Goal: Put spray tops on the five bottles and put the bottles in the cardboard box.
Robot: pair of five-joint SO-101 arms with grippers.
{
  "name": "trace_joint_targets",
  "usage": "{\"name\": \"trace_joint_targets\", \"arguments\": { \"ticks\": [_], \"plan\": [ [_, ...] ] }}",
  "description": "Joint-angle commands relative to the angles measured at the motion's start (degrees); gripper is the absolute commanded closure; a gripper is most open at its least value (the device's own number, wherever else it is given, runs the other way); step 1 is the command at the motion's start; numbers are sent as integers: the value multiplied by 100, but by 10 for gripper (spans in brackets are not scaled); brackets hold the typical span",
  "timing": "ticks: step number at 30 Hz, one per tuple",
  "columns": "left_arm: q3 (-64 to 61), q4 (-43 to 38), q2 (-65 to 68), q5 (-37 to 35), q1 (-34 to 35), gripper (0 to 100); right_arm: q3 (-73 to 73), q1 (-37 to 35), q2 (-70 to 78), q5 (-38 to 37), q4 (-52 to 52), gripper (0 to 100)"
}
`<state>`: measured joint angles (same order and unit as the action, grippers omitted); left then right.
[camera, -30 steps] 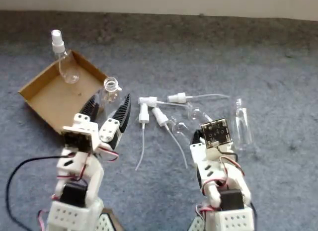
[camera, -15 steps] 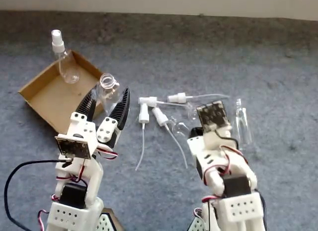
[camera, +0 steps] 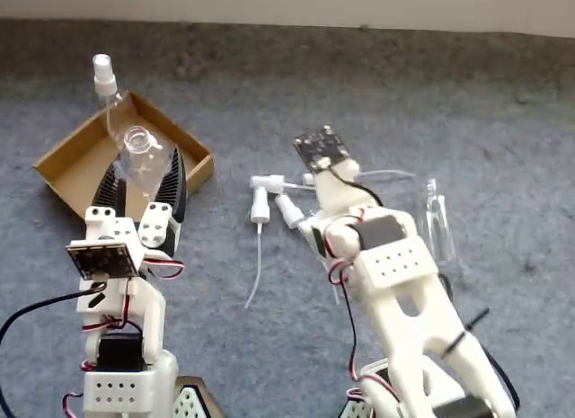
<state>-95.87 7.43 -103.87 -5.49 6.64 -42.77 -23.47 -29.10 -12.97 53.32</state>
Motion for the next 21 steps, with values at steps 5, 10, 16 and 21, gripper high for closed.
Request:
{"name": "trace_joint_targets", "arguments": {
  "ticks": [5, 10, 16, 21],
  "plan": [
    [-127, 193, -57, 18, 119, 962, 1481, -277, 1508, -44, 48, 888],
    [-127, 193, -57, 18, 127, 962, 2105, -277, 2404, -431, 57, 885],
    [-127, 369, -57, 18, 127, 962, 3108, -286, 3029, -554, 778, 852],
    [-127, 378, -57, 18, 127, 962, 3837, -391, 3433, -563, 1156, 828]
  ]
}}
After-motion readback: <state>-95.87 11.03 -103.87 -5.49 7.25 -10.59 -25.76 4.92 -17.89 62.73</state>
